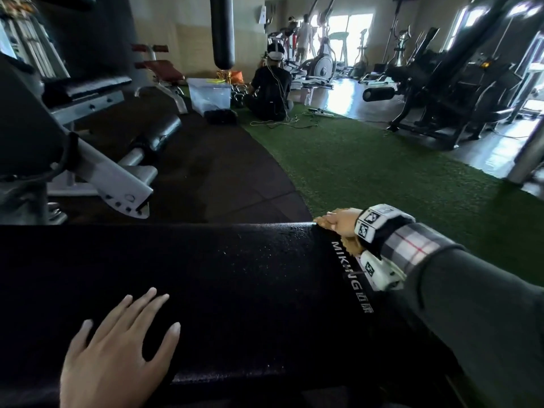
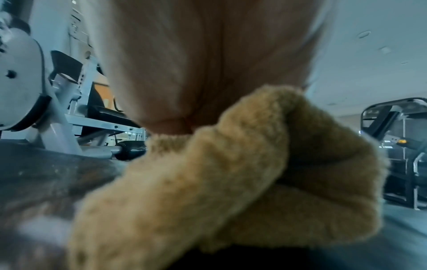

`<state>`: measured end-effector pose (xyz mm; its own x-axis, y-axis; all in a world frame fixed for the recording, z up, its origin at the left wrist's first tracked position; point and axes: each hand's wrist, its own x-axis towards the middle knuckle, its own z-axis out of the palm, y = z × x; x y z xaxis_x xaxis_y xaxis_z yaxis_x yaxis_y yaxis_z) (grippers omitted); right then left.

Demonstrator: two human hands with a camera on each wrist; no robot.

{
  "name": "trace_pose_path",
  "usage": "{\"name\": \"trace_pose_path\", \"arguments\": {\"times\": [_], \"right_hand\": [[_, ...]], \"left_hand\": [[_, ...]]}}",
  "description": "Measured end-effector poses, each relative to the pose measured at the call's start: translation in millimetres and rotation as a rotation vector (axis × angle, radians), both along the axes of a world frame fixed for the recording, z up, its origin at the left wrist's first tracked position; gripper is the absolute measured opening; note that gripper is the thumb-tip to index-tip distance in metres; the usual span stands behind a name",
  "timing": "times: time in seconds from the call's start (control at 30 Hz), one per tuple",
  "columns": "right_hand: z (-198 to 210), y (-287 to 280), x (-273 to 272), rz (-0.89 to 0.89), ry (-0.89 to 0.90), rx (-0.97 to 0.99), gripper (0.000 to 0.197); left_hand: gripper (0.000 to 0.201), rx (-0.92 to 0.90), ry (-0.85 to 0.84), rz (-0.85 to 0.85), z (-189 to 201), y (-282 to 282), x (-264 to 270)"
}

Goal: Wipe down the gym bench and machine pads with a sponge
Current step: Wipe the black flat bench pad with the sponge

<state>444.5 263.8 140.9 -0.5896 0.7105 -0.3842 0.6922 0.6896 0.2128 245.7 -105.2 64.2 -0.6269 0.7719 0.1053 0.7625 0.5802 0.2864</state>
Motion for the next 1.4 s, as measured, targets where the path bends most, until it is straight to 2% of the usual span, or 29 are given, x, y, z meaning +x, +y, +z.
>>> {"name": "trace_pose_path", "arguments": {"times": [0.13,0.2,0.33,0.4,0.53,0.67,0.83,1.0,1.1,1.2,1.3,1.4], "right_hand": [[1.7,-13.0,-35.4,0.041,0.052,-0.062,0.047],[-1.4,-26.2,-42.1,0.133,0.071,-0.073,0.048],[-13.8,-37.8,-18.0,0.306,0.169,-0.23,0.052],[-14.6,-34.7,4.5,0.339,0.2,-0.32,0.052],[-5.0,-22.8,31.0,0.236,0.173,-0.301,0.054],[-3.6,-9.7,4.7,0.121,0.114,-0.169,0.054],[-7.9,-27.5,-33.5,0.255,0.106,-0.133,0.051],[-11.6,-44.5,-2.3,0.368,0.223,-0.345,0.049],[-6.6,-38.5,30.8,0.293,0.226,-0.382,0.051],[-6.7,-25.2,44.4,0.163,0.204,-0.295,0.053],[-10.0,-23.7,25.8,0.12,0.215,-0.236,0.051],[-10.4,-41.7,0.1,0.209,0.233,-0.22,0.049]], "left_hand": [[0.076,0.011,0.013,0.068,5.5,-0.8,-10.7],[0.075,0.006,-0.001,0.079,3.5,-1.2,-10.7],[0.077,0.005,0.0,0.087,-0.8,-1.7,-12.8],[0.077,0.003,0.002,0.085,-2.3,-1.0,-14.4],[0.076,-0.005,-0.002,0.086,-1.4,0.7,-14.2],[0.077,0.007,0.004,0.084,0.7,0.7,-13.2],[0.077,0.008,0.004,0.081,0.8,-0.8,-12.0],[0.075,0.024,0.007,0.076,-0.6,-0.8,-12.5],[0.073,0.033,0.01,0.08,-0.8,-0.8,-11.9],[0.071,0.048,0.019,0.083,-1.1,-1.1,-10.2],[0.069,0.052,0.027,0.091,-1.0,-1.6,-9.6],[0.069,0.041,0.03,0.087,-1.6,-2.2,-10.1]]}}
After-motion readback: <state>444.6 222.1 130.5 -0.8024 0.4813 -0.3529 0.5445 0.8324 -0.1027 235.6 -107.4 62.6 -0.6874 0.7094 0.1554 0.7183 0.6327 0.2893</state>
